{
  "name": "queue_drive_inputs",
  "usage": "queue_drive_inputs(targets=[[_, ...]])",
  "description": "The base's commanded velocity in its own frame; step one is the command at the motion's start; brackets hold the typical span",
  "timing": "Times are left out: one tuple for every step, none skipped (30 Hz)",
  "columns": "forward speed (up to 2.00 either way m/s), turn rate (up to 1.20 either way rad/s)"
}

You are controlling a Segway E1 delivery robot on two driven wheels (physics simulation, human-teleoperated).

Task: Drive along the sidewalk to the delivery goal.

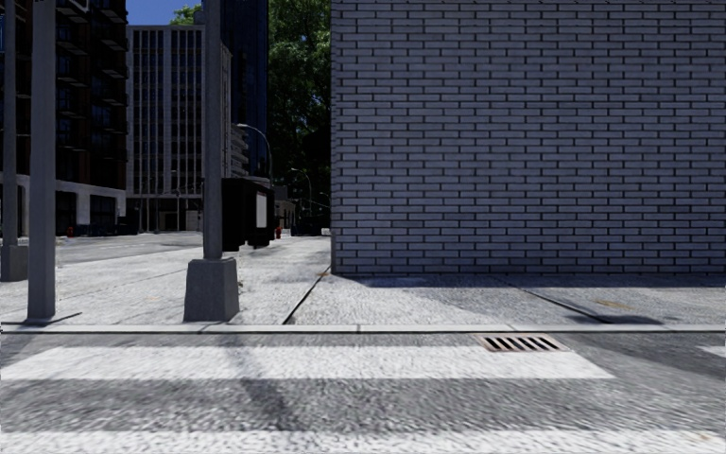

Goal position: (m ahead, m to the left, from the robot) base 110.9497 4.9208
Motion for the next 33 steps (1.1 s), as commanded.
queue_drive_inputs(targets=[[1.54,0.00],[1.54,0.00],[1.54,0.04],[1.54,0.07],[1.54,0.07],[1.53,0.10],[1.53,0.14],[1.53,0.16],[1.53,0.16],[1.53,0.17],[1.53,0.17],[1.53,0.17],[1.52,0.17],[1.52,0.17],[1.52,0.17],[1.52,0.17],[1.52,0.17],[1.52,0.17],[1.52,0.17],[1.52,0.17],[1.52,0.17],[1.51,0.17],[1.49,0.17],[1.47,0.17],[1.47,0.17],[1.47,0.17],[1.47,0.17],[1.47,0.17],[1.47,0.19],[1.47,0.22],[1.47,0.22],[1.47,0.23],[1.46,0.25]])
